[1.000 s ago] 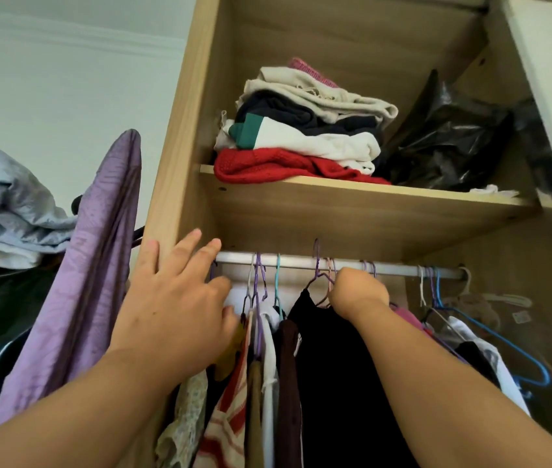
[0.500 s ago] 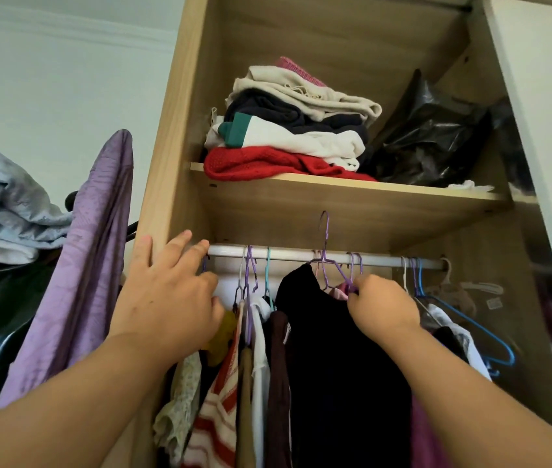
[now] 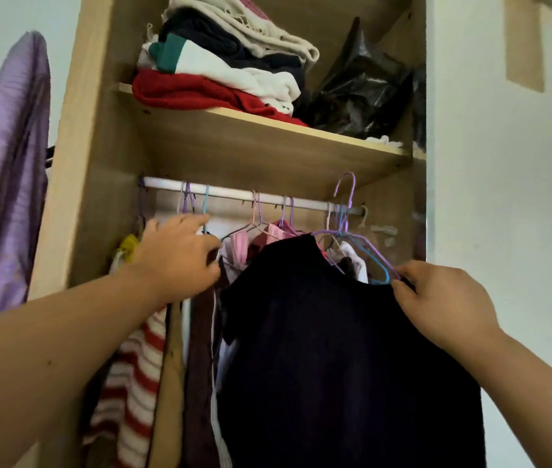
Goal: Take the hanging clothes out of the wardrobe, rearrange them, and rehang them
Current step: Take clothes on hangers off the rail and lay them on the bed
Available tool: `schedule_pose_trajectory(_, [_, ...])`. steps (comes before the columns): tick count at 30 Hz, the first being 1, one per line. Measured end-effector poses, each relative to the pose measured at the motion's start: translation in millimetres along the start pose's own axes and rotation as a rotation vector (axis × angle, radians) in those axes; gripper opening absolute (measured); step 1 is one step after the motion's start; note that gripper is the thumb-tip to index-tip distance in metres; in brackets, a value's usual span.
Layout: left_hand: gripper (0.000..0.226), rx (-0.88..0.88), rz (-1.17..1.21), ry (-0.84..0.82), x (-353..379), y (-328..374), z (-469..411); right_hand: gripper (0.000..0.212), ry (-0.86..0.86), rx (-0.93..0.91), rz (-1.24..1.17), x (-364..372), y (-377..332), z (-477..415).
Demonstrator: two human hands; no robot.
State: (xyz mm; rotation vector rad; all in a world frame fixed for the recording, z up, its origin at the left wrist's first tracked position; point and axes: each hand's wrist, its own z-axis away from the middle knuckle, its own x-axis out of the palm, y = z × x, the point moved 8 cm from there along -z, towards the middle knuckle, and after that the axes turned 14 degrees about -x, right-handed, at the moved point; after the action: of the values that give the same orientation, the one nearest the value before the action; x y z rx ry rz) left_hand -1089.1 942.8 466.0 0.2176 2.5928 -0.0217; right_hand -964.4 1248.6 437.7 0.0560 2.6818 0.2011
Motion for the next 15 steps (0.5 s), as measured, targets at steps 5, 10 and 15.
schedule_pose_trajectory(5, [0.073,0.234,0.260,-0.088,43.8,126.5,58.7,0.017,-0.043,0.014,0.174,-37.5,30.8,73.9])
schedule_pose_trajectory(10, [0.079,0.254,0.548,-0.133,63.8,221.3,103.9,0.005,0.025,-0.040,0.294,-82.1,45.9,147.8])
schedule_pose_trajectory(15, [0.056,0.411,0.822,-0.268,76.0,285.1,145.7,0.028,-0.119,-0.023,0.349,-99.8,50.1,210.0])
